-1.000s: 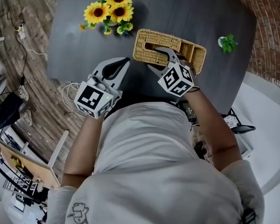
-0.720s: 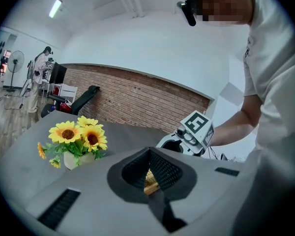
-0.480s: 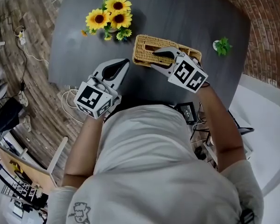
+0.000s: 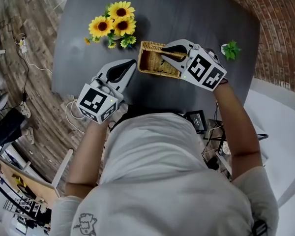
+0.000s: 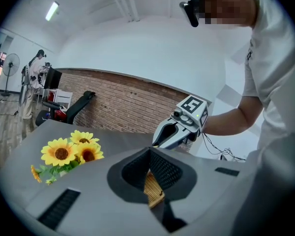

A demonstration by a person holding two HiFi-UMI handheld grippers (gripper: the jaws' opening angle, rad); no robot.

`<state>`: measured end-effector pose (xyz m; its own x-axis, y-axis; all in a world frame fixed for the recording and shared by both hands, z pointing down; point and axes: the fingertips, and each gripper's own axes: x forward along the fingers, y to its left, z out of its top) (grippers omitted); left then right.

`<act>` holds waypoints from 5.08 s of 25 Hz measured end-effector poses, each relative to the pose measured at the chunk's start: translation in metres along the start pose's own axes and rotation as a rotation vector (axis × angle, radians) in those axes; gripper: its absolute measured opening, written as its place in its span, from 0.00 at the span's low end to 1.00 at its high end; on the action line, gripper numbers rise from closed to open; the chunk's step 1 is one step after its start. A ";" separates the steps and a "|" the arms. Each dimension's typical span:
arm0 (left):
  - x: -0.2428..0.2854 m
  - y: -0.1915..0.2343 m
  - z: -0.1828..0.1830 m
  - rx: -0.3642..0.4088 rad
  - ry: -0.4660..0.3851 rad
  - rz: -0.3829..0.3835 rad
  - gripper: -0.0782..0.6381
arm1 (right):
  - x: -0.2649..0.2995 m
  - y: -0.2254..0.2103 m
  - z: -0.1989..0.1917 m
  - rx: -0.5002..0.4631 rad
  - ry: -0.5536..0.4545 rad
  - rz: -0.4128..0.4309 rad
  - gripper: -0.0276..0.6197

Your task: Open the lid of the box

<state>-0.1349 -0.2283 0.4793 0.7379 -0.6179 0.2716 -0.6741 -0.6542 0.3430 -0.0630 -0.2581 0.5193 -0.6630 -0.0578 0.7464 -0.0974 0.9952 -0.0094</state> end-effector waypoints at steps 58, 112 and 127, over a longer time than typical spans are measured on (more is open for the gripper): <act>-0.012 -0.004 0.016 0.045 0.013 0.009 0.12 | -0.016 -0.095 0.012 0.032 -0.049 -0.271 0.27; -0.123 -0.195 0.044 0.216 -0.149 -0.050 0.12 | -0.166 0.204 0.045 0.135 -0.467 -0.354 0.07; -0.084 -0.307 0.001 0.180 -0.120 -0.053 0.12 | -0.229 0.268 -0.040 0.154 -0.498 -0.297 0.05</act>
<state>0.0099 0.0239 0.3505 0.7706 -0.6208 0.1443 -0.6373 -0.7480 0.1853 0.0925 0.0249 0.3727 -0.8553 -0.3987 0.3310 -0.4135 0.9101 0.0276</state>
